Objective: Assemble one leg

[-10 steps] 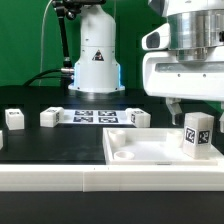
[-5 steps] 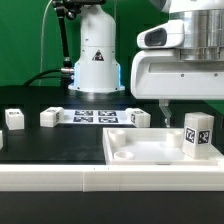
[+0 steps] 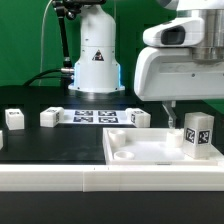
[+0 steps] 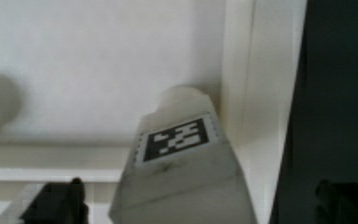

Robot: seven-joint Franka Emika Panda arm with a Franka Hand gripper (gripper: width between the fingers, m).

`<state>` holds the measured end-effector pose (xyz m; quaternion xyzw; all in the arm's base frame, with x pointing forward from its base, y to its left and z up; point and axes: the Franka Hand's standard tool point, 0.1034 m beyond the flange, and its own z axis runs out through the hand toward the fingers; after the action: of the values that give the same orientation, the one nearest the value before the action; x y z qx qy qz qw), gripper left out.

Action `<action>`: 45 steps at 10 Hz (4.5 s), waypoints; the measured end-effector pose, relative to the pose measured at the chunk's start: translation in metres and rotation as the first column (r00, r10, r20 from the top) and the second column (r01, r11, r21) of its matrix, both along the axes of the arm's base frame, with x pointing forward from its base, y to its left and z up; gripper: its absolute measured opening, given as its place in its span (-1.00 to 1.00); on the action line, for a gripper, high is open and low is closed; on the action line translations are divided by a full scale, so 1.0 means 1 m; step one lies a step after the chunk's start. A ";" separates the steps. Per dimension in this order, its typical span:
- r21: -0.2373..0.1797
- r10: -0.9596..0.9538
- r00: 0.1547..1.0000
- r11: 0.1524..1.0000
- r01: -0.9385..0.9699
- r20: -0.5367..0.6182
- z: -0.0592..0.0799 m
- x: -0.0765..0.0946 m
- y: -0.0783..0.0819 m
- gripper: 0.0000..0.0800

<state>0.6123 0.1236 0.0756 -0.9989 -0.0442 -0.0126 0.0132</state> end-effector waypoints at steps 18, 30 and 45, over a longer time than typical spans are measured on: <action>0.129 -0.955 0.295 0.288 0.949 -0.037 -0.001 0.001 -0.007 -0.27; 0.118 -0.932 0.357 0.348 0.930 -0.067 -0.004 0.001 -0.010 0.58; 0.026 -0.157 0.987 0.987 0.156 0.021 -0.005 0.012 -0.007 0.00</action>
Offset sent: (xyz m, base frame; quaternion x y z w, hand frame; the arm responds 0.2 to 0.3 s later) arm 0.0000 0.0000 0.0000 0.0000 0.0000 0.0000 1.0000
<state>0.6245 0.1167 0.0709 -0.9988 0.0343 -0.0257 0.0240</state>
